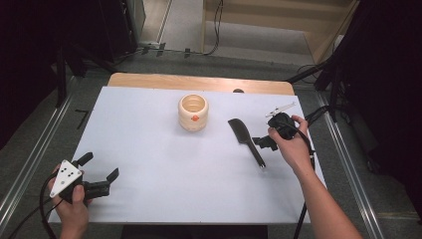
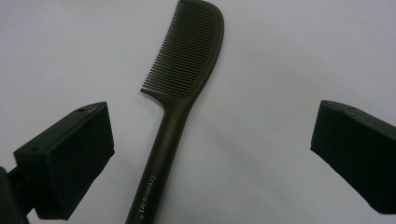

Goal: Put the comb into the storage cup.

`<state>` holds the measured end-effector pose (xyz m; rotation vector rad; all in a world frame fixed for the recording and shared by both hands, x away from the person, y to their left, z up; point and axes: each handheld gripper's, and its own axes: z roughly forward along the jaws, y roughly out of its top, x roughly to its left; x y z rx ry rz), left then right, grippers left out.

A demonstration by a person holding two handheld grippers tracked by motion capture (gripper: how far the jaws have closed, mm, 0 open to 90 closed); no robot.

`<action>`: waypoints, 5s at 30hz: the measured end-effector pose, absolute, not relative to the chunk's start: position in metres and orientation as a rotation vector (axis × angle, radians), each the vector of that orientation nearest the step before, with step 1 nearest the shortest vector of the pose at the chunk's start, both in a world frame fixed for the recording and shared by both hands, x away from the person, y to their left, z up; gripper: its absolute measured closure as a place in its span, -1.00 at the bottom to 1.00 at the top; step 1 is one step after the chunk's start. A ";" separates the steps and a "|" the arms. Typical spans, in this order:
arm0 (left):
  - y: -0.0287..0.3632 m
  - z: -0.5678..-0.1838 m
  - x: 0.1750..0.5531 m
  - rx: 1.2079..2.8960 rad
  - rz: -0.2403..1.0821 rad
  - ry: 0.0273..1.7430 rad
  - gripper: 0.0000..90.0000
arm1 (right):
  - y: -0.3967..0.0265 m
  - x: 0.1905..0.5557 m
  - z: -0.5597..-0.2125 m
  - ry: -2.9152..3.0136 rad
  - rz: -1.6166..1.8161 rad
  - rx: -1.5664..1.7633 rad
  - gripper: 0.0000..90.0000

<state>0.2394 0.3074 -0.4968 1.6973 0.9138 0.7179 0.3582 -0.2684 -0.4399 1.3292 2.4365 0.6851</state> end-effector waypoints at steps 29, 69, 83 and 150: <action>0.307 -0.497 0.239 1.699 0.715 0.911 -1.00 | -0.248 0.372 -0.451 2.545 0.514 1.375 -1.00; 0.308 -0.497 0.240 1.699 0.713 0.910 -1.00 | -0.226 0.381 -0.466 2.615 0.377 1.652 -0.05; 0.307 -0.497 0.240 1.701 0.713 0.909 -1.00 | -0.223 0.383 -0.474 2.581 0.305 1.710 0.21; 0.307 -0.497 0.239 1.701 0.718 0.906 -1.00 | -0.242 0.361 -0.446 2.325 0.719 1.741 0.56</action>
